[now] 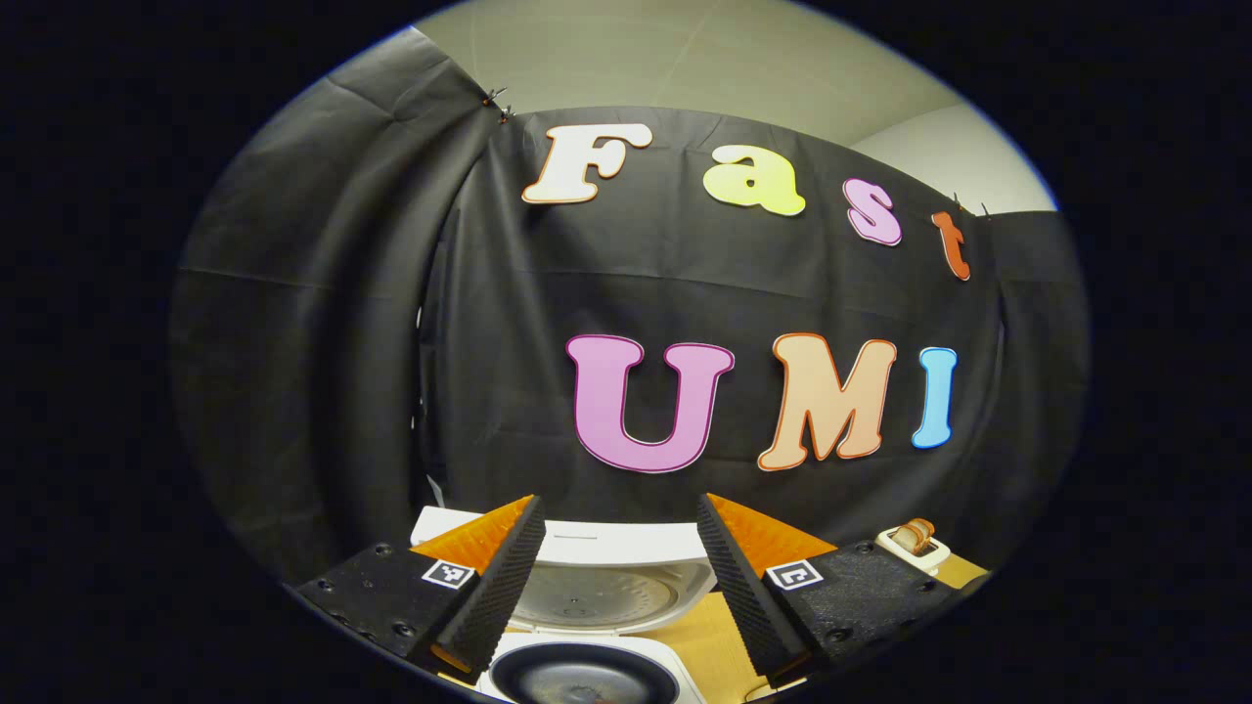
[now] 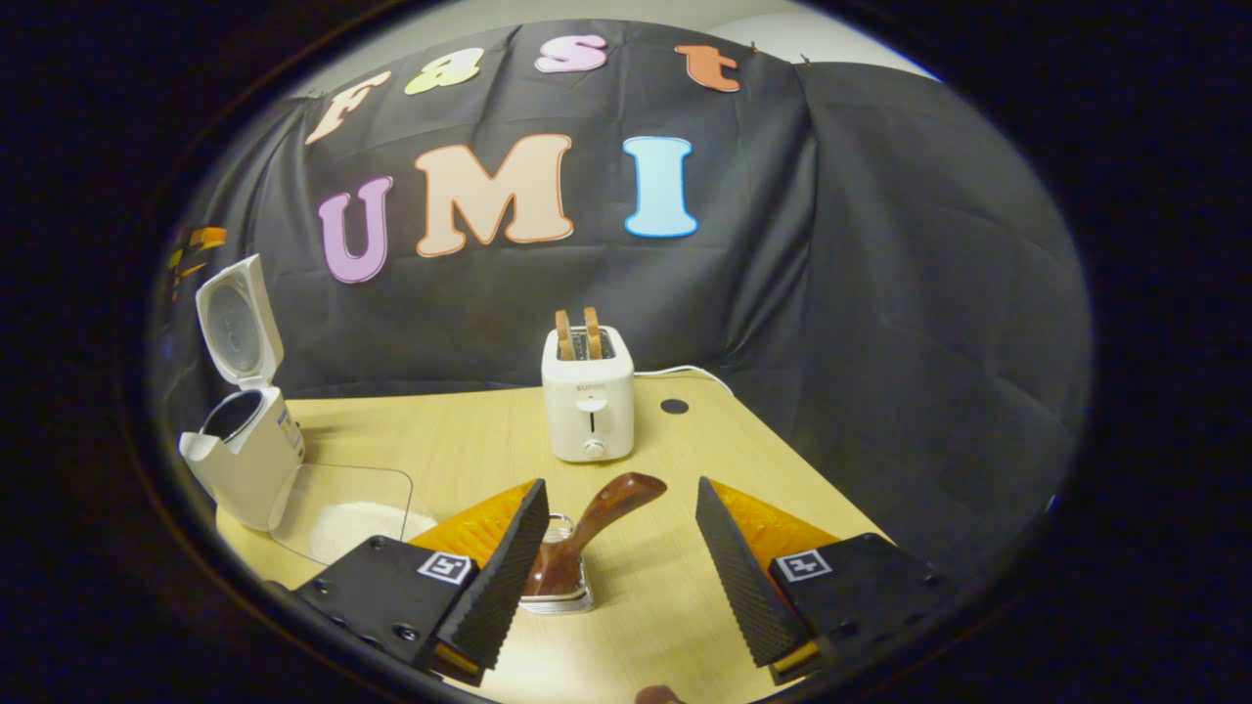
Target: Close the left gripper, press the button to open the rice cooker; take a wooden spoon from the chopstick holder with the right hand, scoop a spoonful of rice and pour it into the rice cooker, then put the wooden spoon back into the chopstick holder.
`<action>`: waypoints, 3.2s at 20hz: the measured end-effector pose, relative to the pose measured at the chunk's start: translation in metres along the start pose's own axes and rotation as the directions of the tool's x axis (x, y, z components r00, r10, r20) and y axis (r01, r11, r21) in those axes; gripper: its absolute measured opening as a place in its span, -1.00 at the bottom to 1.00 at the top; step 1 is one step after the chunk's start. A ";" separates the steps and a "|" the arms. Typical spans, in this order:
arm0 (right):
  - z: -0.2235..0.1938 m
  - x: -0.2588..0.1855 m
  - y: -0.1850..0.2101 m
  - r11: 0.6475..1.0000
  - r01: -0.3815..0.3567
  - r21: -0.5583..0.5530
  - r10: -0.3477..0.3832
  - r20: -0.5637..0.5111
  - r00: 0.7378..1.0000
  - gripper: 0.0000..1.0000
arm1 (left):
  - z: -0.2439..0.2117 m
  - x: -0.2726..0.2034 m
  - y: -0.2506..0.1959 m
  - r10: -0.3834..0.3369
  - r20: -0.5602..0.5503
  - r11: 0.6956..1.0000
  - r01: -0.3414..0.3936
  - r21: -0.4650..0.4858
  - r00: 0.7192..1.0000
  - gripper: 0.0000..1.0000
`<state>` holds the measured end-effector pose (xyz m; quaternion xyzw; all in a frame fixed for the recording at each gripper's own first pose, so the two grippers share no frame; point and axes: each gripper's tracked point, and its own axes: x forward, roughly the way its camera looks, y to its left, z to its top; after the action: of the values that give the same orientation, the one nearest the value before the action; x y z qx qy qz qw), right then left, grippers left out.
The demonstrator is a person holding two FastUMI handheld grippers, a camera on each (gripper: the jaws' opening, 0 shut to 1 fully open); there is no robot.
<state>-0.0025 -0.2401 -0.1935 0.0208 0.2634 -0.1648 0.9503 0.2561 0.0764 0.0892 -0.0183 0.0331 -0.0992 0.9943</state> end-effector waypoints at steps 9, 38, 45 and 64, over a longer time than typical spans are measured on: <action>-0.004 -0.017 -0.017 0.999 0.051 -0.008 -0.051 -0.001 0.999 0.90 | -0.036 0.061 0.015 0.037 -0.108 0.998 -0.032 0.047 0.993 0.83; 0.013 -0.012 0.083 0.979 -0.199 -0.042 0.200 0.039 0.979 0.94 | -0.114 -0.094 -0.001 0.063 -0.214 0.997 -0.070 -0.022 0.975 0.87; 0.010 -0.015 0.105 0.968 -0.241 -0.073 0.244 0.033 0.969 0.90 | -0.164 -0.125 -0.003 0.063 -0.262 0.997 -0.071 -0.022 0.963 0.86; 0.004 -0.019 0.122 0.963 -0.259 -0.075 0.261 0.020 0.965 0.90 | -0.245 -0.152 -0.001 0.083 -0.375 0.994 -0.105 -0.039 0.923 0.88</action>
<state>0.0235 -0.1196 -0.1856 0.0187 0.2498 -0.0292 0.9677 0.0900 0.0984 -0.1458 -0.0263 0.2250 -0.0522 0.9726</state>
